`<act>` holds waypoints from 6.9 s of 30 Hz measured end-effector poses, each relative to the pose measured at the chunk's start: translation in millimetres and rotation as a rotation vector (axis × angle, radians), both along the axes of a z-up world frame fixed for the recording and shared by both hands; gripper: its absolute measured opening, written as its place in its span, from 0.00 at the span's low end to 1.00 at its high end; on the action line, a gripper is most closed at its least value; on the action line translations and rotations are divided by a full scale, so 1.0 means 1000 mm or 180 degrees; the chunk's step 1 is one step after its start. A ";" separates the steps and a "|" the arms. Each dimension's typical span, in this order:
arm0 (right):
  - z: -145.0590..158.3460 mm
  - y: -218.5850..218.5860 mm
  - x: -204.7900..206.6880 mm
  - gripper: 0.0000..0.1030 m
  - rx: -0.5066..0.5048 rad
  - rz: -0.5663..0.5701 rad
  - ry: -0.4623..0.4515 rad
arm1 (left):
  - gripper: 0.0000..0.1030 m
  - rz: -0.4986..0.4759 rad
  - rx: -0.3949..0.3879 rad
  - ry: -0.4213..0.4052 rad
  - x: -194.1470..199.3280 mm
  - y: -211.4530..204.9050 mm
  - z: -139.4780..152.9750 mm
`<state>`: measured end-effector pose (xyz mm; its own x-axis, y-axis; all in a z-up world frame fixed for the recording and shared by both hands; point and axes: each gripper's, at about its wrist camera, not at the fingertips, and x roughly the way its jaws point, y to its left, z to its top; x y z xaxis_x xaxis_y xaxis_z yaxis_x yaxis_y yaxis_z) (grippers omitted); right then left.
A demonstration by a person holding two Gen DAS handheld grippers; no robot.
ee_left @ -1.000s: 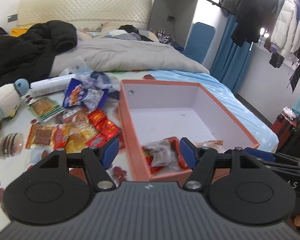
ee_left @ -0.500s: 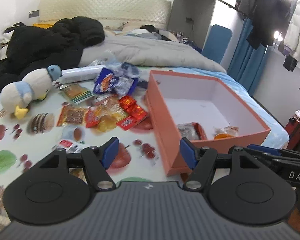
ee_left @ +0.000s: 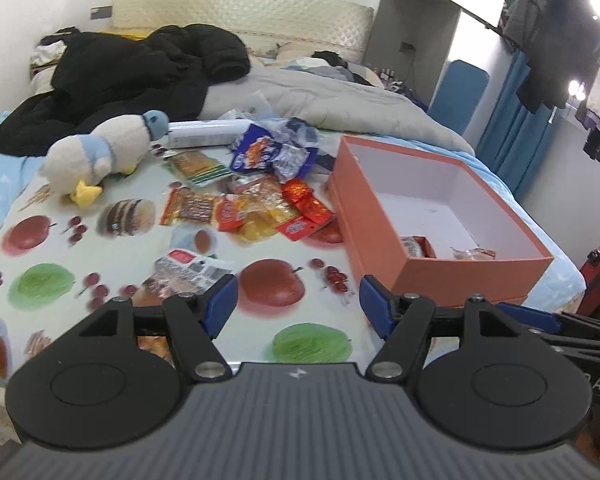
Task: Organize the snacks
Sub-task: 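Grasp the shrimp jerky bag with the left gripper while the right reaches the red strip snack, then close the right gripper on the red-wrapped strip snack while the left holds the jerky bag, then carry the jerky bag and strip snack over the pink box with both tools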
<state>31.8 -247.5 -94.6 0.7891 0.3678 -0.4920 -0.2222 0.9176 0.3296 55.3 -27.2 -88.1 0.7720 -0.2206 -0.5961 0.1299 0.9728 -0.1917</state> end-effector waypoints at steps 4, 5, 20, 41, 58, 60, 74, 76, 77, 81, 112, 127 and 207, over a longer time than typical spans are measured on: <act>0.003 0.011 -0.001 0.68 -0.0066 0.0065 0.0030 | 0.70 0.0092 -0.0016 -0.0015 -0.006 0.018 0.000; 0.004 0.013 -0.001 0.68 -0.0065 0.0070 0.0045 | 0.70 0.0090 -0.0018 0.0002 -0.005 0.022 -0.001; 0.005 0.072 0.028 0.65 -0.0071 0.0347 0.0045 | 0.76 -0.0041 0.0154 0.0141 0.020 0.080 -0.036; -0.033 0.116 0.134 0.44 -0.0026 0.0282 0.0250 | 0.95 -0.0697 0.0390 0.0523 0.100 0.112 -0.101; -0.112 0.123 0.261 0.38 0.0286 0.0106 0.0823 | 0.85 -0.0644 0.0408 0.0817 0.130 0.113 -0.153; -0.120 0.123 0.274 0.38 0.0299 0.0068 0.0866 | 0.81 -0.0620 0.0437 0.0782 0.131 0.109 -0.155; -0.141 0.140 0.309 0.05 0.0465 0.0107 0.1051 | 0.54 -0.0153 0.0143 0.0831 0.144 0.107 -0.152; -0.141 0.139 0.307 0.04 0.0449 0.0106 0.1073 | 0.53 -0.0050 0.0056 0.0845 0.143 0.109 -0.151; -0.139 0.139 0.305 0.03 0.0427 0.0108 0.1067 | 0.53 -0.0012 0.0023 0.0849 0.142 0.110 -0.151; -0.133 0.136 0.288 0.03 0.0365 0.0123 0.1012 | 0.52 0.0120 -0.0019 0.0865 0.138 0.111 -0.149; -0.109 0.089 0.101 0.07 -0.0007 0.0097 0.1198 | 0.51 0.0464 -0.0071 0.0910 0.065 0.073 -0.141; -0.082 0.104 0.113 0.82 -0.0642 0.0826 0.0504 | 0.51 0.0694 -0.0190 0.0844 0.058 0.105 -0.128; 0.022 0.012 0.069 0.10 -0.0055 -0.0011 -0.0012 | 0.51 -0.0271 -0.0275 0.0309 0.046 -0.014 -0.001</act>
<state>101.3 -235.5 -72.5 0.7923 0.3565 -0.4952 -0.2203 0.9240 0.3127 101.8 -41.7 -89.2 0.6880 -0.3366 -0.6430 0.1881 0.9384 -0.2900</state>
